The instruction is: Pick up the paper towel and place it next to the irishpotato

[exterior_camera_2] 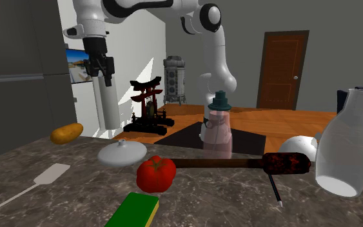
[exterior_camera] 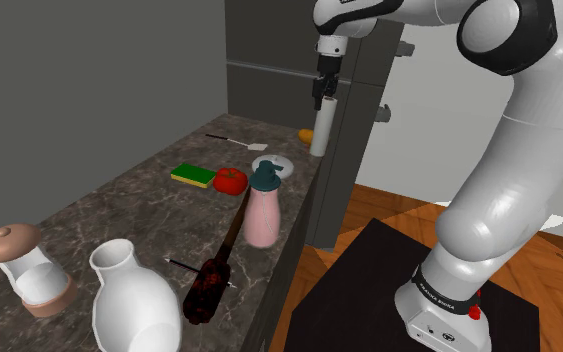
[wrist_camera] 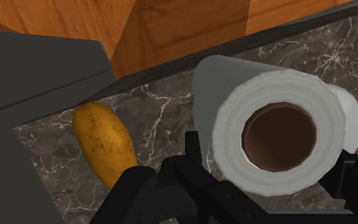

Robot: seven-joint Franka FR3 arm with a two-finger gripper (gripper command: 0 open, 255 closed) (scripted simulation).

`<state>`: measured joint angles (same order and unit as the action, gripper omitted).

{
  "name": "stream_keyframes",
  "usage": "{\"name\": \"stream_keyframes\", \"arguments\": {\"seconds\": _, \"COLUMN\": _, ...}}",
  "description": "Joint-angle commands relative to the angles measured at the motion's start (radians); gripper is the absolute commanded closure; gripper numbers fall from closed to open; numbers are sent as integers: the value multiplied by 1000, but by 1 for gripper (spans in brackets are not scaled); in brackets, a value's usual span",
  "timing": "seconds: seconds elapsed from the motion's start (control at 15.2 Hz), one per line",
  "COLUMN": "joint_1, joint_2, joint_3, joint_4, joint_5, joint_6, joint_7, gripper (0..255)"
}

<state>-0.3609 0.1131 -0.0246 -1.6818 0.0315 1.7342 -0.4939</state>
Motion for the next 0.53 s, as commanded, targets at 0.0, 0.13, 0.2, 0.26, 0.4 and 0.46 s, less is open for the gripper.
{"name": "stream_keyframes", "arguments": {"seconds": 0.0, "joint_1": 0, "joint_2": -4, "joint_3": 0, "joint_4": -34, "joint_5": 0, "joint_6": 30, "joint_7": 0, "gripper": 255}}
{"name": "stream_keyframes", "arguments": {"seconds": 0.13, "joint_1": 1, "joint_2": -2, "joint_3": 0, "joint_4": -58, "joint_5": 0, "joint_6": 56, "joint_7": -1, "gripper": 255}}
{"name": "stream_keyframes", "arguments": {"seconds": 0.2, "joint_1": 1, "joint_2": -1, "joint_3": 0, "joint_4": -70, "joint_5": 0, "joint_6": 69, "joint_7": -1, "gripper": 255}}
{"name": "stream_keyframes", "arguments": {"seconds": 0.26, "joint_1": 1, "joint_2": 0, "joint_3": 0, "joint_4": -82, "joint_5": 1, "joint_6": 82, "joint_7": -2, "gripper": 255}}
{"name": "stream_keyframes", "arguments": {"seconds": 0.4, "joint_1": 1, "joint_2": 4, "joint_3": 1, "joint_4": -107, "joint_5": 1, "joint_6": 112, "joint_7": -2, "gripper": 255}}
{"name": "stream_keyframes", "arguments": {"seconds": 0.46, "joint_1": 1, "joint_2": 4, "joint_3": 1, "joint_4": -107, "joint_5": 1, "joint_6": 112, "joint_7": -2, "gripper": 255}}
